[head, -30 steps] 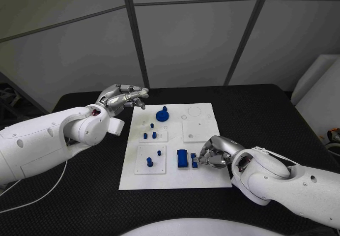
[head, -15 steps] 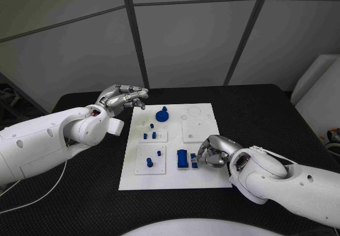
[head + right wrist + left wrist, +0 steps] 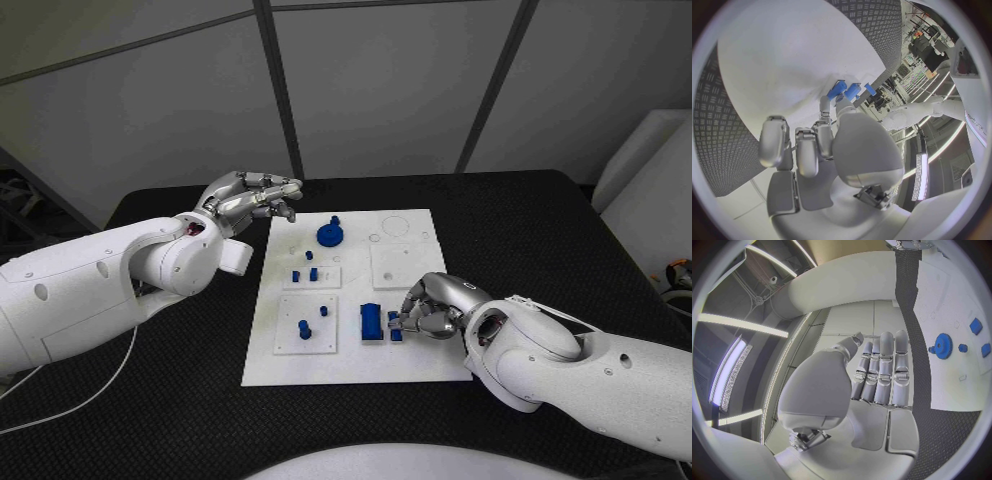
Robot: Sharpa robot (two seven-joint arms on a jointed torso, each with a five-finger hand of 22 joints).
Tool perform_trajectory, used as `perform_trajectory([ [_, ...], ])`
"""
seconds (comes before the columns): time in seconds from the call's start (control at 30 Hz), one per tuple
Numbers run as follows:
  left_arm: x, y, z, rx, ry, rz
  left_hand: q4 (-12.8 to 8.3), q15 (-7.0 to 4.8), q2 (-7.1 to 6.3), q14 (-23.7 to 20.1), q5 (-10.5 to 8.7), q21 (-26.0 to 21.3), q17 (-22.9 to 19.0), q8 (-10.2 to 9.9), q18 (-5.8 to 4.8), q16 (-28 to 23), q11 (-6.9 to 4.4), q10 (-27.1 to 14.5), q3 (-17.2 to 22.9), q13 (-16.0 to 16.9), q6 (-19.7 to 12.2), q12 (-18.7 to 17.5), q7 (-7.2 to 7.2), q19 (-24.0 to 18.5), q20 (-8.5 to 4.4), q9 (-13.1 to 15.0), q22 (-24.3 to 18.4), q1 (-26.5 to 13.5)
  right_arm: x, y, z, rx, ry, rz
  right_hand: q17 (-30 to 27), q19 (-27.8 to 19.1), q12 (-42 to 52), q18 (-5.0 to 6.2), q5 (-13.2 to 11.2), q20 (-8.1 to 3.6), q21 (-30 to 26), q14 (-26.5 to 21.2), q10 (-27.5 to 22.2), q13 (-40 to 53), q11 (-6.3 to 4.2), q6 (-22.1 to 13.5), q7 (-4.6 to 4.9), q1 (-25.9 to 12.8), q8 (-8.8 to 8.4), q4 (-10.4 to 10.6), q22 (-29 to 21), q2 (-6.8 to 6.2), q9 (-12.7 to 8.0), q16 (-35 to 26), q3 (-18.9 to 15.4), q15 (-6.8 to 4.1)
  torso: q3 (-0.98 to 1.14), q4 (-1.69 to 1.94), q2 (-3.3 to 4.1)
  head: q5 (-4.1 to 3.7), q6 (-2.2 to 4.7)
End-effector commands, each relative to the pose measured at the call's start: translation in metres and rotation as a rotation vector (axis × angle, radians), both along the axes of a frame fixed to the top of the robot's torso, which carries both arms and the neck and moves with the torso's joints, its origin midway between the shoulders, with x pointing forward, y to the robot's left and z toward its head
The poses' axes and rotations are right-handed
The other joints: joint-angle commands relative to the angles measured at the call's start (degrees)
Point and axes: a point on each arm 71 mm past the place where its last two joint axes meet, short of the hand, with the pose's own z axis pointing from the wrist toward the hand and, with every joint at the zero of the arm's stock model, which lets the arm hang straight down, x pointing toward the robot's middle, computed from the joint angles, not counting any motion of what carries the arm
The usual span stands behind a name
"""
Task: Assemble the parts on the task board
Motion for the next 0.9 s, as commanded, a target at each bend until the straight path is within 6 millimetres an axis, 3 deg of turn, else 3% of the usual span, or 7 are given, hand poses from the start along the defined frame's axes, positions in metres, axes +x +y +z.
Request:
perform_trajectory([
  [0.03,0.000,-0.002,0.001,-0.007,-0.003,-0.012,-0.11,0.02,0.36,-0.31,0.12,-0.20,-0.06,-0.23,-0.14,-0.15,0.04,-0.35,-0.33,-0.06,-0.36,0.13,-0.10,0.22,0.06,-0.03,-0.06,-0.19,0.002,-0.004,-0.004,-0.014,-0.002,-0.014,14.07,0.34,0.41,-0.45,-0.48,-0.14,0.15,5.83,0.76,4.79,-0.37,0.27,-0.16,-0.03,0.25,0.16,1.11,0.64,0.07,0.36,-0.25,-0.32,-0.01,-0.06,-0.01,-0.07,0.07],
  [0.43,0.000,-0.003,0.001,-0.007,-0.003,-0.014,-0.02,0.05,0.54,-0.35,0.14,-0.30,-0.10,-0.22,-0.14,-0.15,0.06,-0.42,-0.35,-0.06,-0.39,0.18,-0.09,0.24,0.08,-0.03,-0.16,-0.22,0.010,-0.007,-0.007,-0.002,-0.030,-0.018,14.31,0.52,1.12,-0.51,-1.11,-0.22,0.35,5.89,1.14,5.31,-0.51,0.48,-0.33,0.05,0.46,0.24,1.36,0.89,0.15,0.51,-0.40,-0.42,-0.02,0.00,0.00,-0.05,-0.01],
  [0.9,0.001,-0.003,0.000,-0.007,-0.001,-0.016,-0.01,0.05,0.55,-0.35,0.14,-0.31,-0.10,-0.22,-0.14,-0.15,0.06,-0.42,-0.35,-0.06,-0.39,0.18,-0.09,0.24,0.08,-0.03,-0.16,-0.22,0.004,-0.002,0.005,0.090,-0.098,0.009,14.45,0.62,1.19,-0.54,-1.38,-0.32,0.46,5.92,1.23,5.37,-0.57,0.55,-0.36,-0.42,0.66,0.69,1.51,1.00,0.22,0.59,-0.88,-0.51,-0.01,-0.11,-0.07,-0.10,0.06],
])
